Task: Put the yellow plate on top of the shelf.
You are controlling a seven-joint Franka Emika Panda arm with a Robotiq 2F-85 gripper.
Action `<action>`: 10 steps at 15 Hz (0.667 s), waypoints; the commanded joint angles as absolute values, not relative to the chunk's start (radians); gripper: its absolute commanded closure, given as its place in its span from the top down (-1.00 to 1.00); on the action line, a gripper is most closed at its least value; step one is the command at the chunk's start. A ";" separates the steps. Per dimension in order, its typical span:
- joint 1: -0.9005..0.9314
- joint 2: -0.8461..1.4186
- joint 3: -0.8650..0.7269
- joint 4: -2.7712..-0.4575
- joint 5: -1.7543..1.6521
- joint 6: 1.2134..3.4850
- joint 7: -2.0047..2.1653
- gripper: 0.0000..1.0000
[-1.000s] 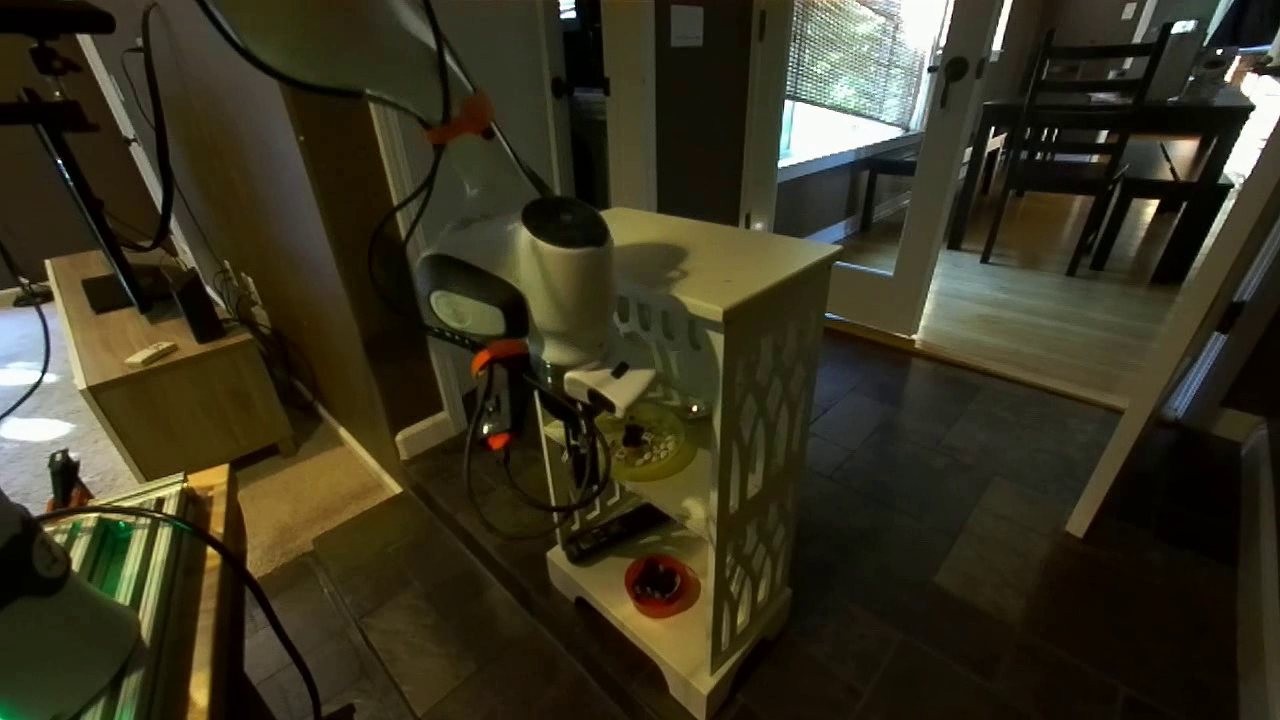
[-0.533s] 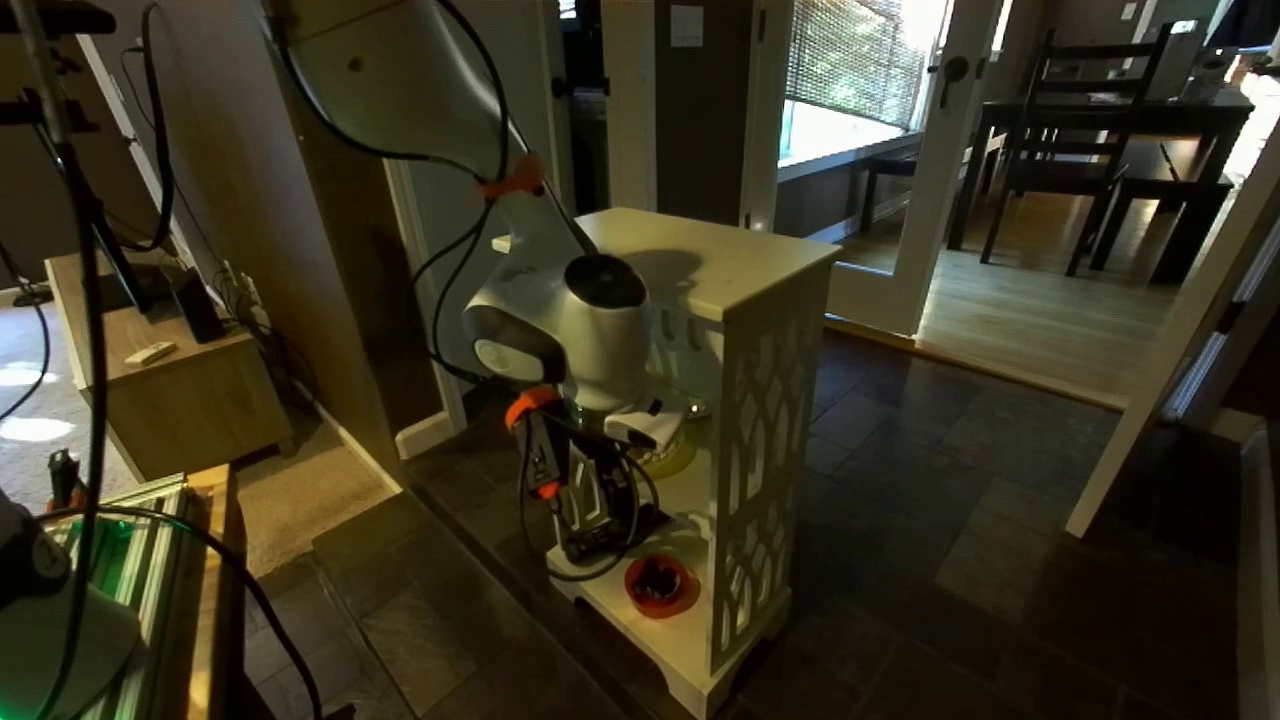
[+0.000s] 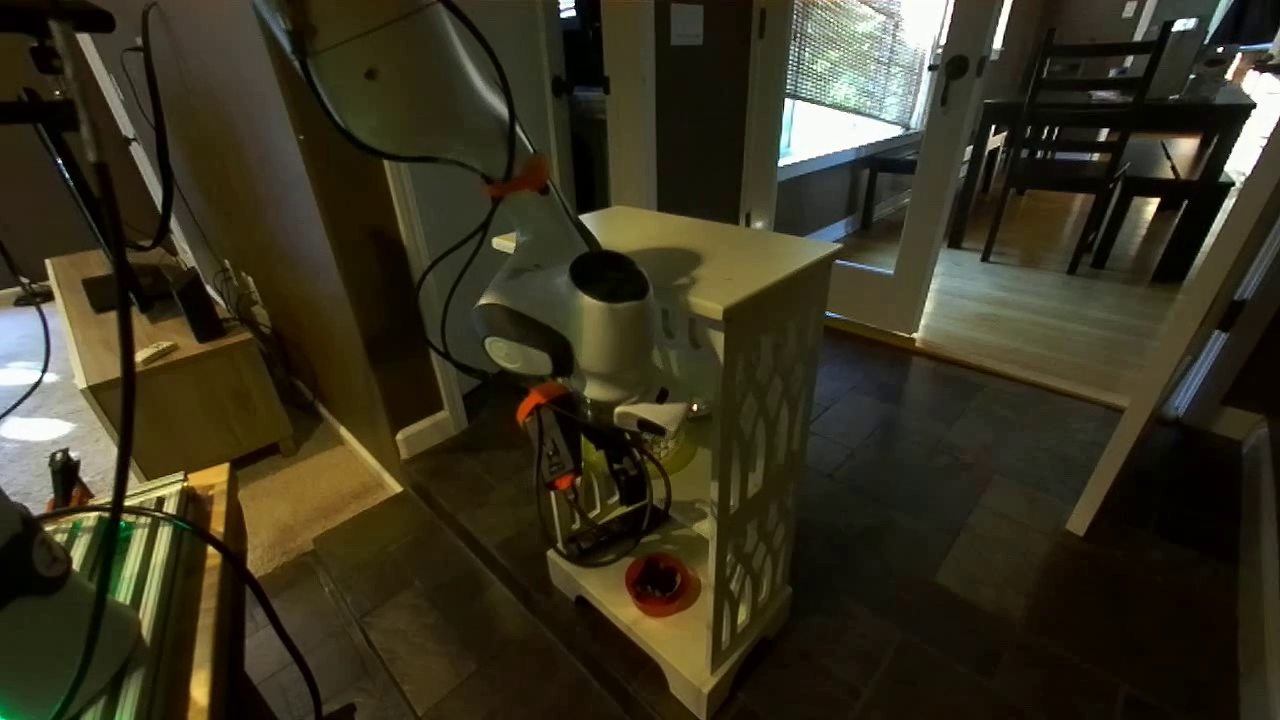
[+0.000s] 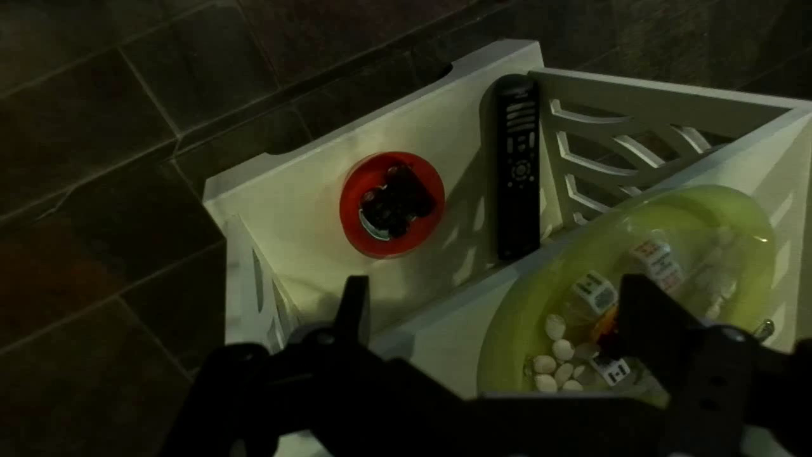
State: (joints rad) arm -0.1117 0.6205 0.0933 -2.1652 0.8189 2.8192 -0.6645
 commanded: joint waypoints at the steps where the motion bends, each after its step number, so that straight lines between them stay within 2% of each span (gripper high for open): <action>1: -0.154 0.695 0.162 -2.086 0.871 2.854 -0.730 1.00; 10: -0.250 0.753 0.257 -2.063 0.882 2.780 -0.670 1.00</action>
State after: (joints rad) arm -0.2149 0.6784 0.2264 -2.1170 0.8284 2.8064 -0.6785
